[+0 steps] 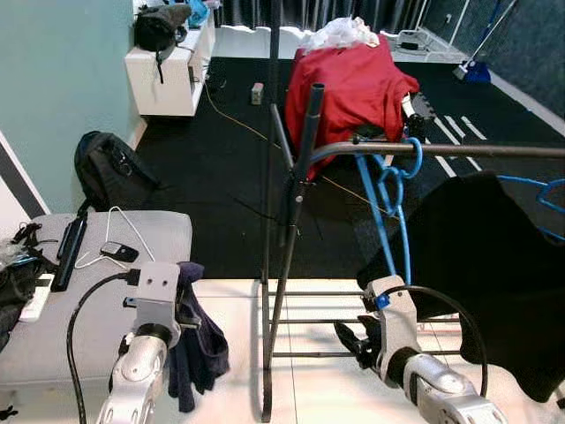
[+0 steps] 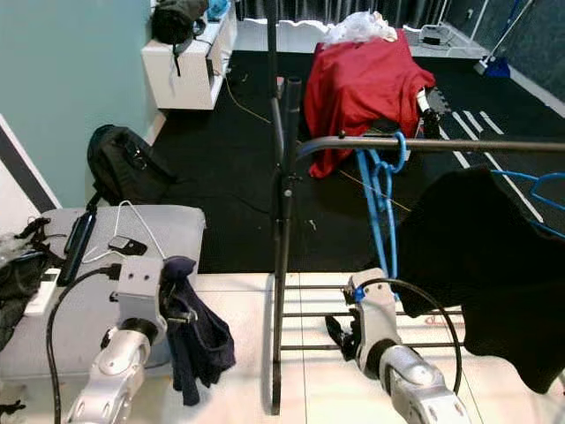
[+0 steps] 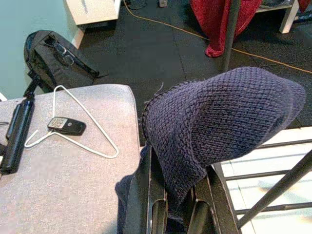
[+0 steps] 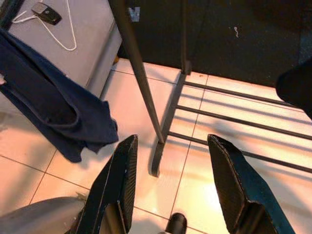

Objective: Hang hanger

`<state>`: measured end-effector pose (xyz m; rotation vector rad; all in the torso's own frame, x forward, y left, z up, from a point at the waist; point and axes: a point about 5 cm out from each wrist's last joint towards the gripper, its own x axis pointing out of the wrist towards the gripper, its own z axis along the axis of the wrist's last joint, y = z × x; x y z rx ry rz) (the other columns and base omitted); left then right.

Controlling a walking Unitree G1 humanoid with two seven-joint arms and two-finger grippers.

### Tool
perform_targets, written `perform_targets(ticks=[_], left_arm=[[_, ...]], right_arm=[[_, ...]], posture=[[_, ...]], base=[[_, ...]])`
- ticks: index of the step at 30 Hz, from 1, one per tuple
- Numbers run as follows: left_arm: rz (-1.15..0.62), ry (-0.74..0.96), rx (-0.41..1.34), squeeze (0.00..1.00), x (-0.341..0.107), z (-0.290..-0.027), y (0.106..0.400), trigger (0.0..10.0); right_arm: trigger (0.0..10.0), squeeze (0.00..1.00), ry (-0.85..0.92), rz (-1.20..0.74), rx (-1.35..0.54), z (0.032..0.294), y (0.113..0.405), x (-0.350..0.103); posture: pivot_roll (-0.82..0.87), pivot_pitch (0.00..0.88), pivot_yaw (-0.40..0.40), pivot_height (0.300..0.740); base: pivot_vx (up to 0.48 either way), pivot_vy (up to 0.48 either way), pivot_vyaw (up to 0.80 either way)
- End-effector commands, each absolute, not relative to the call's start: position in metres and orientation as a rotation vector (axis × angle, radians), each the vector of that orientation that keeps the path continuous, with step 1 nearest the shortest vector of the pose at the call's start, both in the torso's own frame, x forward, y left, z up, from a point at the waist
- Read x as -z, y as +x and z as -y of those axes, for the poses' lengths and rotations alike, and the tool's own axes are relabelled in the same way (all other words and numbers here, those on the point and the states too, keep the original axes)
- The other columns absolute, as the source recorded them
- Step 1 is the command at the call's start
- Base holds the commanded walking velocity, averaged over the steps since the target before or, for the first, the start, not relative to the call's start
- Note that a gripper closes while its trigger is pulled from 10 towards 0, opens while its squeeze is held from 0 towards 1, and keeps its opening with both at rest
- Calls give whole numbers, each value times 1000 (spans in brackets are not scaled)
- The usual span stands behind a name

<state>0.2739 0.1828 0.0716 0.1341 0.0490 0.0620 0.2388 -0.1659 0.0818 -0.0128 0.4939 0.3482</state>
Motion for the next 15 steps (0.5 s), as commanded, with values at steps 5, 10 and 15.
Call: perform_targets(ticks=[5, 10, 15], left_arm=[[-115, 108, -82, 0, -53, -184, 270, 10000], [-255, 35, -109, 0, -22, -187, 263, 10000], [-314, 11, -109, 0, -10, -190, 259, 10000]], right_arm=[[10000, 0, 28, -627, -256, 172, 244, -35], [10000, 0, 180, -791, -160, 170, 241, 20], [10000, 0, 58, -808, -196, 167, 237, 35]], posture=[[-111, 42, -36, 740], [-99, 38, -31, 740], [-64, 45, -46, 740]], base=[[0, 0, 0], [0, 0, 0], [0, 0, 0]])
